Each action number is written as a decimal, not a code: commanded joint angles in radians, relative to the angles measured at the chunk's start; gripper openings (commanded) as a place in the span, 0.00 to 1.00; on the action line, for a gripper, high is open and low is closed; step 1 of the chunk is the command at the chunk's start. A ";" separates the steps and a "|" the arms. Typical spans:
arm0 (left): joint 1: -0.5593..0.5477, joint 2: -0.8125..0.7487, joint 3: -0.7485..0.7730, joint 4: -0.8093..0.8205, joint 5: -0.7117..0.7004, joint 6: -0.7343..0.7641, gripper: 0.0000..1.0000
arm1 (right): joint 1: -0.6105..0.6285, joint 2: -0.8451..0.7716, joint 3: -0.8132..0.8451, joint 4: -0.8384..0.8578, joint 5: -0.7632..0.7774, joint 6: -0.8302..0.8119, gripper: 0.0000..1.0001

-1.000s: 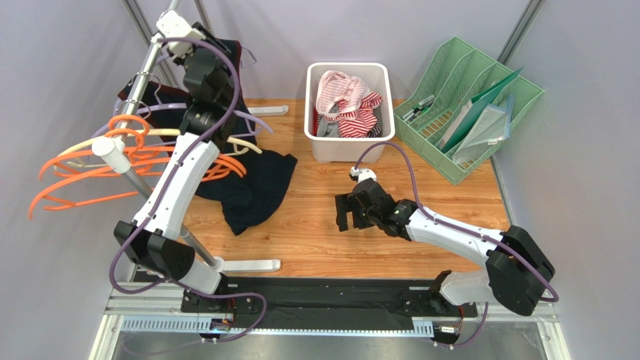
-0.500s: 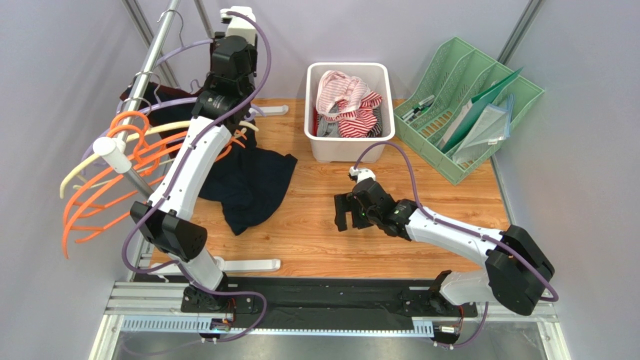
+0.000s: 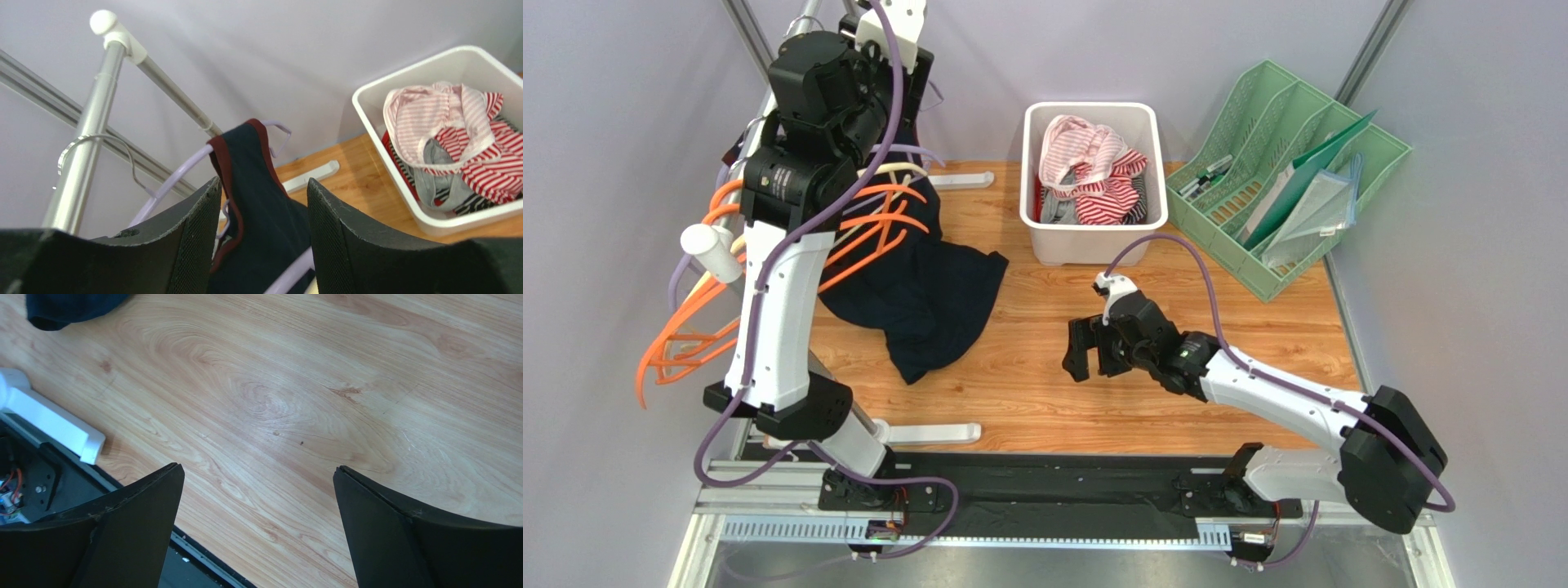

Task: Remove the tank top from the hanger
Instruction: Pick up the hanger from the clothesline.

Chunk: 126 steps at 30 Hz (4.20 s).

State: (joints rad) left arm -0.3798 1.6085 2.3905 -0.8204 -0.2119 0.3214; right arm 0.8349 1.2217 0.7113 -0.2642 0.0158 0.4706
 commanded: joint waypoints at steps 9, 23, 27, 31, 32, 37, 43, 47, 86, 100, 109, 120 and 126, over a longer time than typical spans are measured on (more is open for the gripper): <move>0.001 -0.188 -0.250 -0.007 0.080 -0.241 0.62 | 0.003 -0.008 0.302 -0.021 -0.056 -0.027 1.00; -0.007 -0.112 -0.332 0.177 -0.265 -0.798 0.66 | 0.003 -0.008 0.355 -0.053 -0.027 0.003 1.00; -0.037 -0.070 -0.376 0.407 -0.478 -0.791 0.72 | 0.004 -0.024 0.346 -0.072 -0.017 -0.006 1.00; -0.039 0.029 -0.322 0.484 -0.633 -0.843 0.76 | 0.004 -0.027 0.362 -0.098 -0.017 -0.013 1.00; -0.041 0.045 -0.312 0.535 -0.652 -0.846 0.76 | 0.003 -0.027 0.367 -0.104 -0.017 -0.015 1.00; -0.041 0.163 -0.318 0.874 -0.776 -0.710 0.76 | 0.003 -0.024 0.384 -0.145 -0.017 -0.020 1.00; -0.044 0.196 -0.381 1.050 -0.941 -0.653 0.73 | 0.003 0.004 0.376 -0.152 0.030 -0.026 1.00; -0.038 0.200 -0.459 1.303 -0.986 -0.464 0.71 | 0.003 0.038 0.384 -0.165 0.036 -0.036 1.00; 0.113 0.185 -0.587 1.655 -0.893 -0.502 0.56 | 0.003 0.128 0.379 -0.119 -0.037 -0.026 1.00; 0.117 0.156 -0.659 1.733 -0.857 -0.510 0.28 | -0.005 0.122 0.361 -0.116 -0.028 -0.029 1.00; 0.110 0.136 -0.665 1.683 -0.793 -0.567 0.06 | -0.005 0.131 0.359 -0.101 -0.043 -0.021 1.00; 0.102 0.097 -0.666 1.401 -0.580 -0.886 0.00 | -0.006 0.104 0.349 -0.099 -0.048 -0.010 1.00; 0.078 0.051 -0.674 1.234 -0.431 -0.988 0.00 | -0.005 0.065 0.333 -0.096 -0.051 0.002 1.00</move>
State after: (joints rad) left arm -0.2821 1.7515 1.6970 0.5274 -0.8116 -0.5621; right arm 0.8337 1.3357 1.0496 -0.4023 -0.0277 0.4557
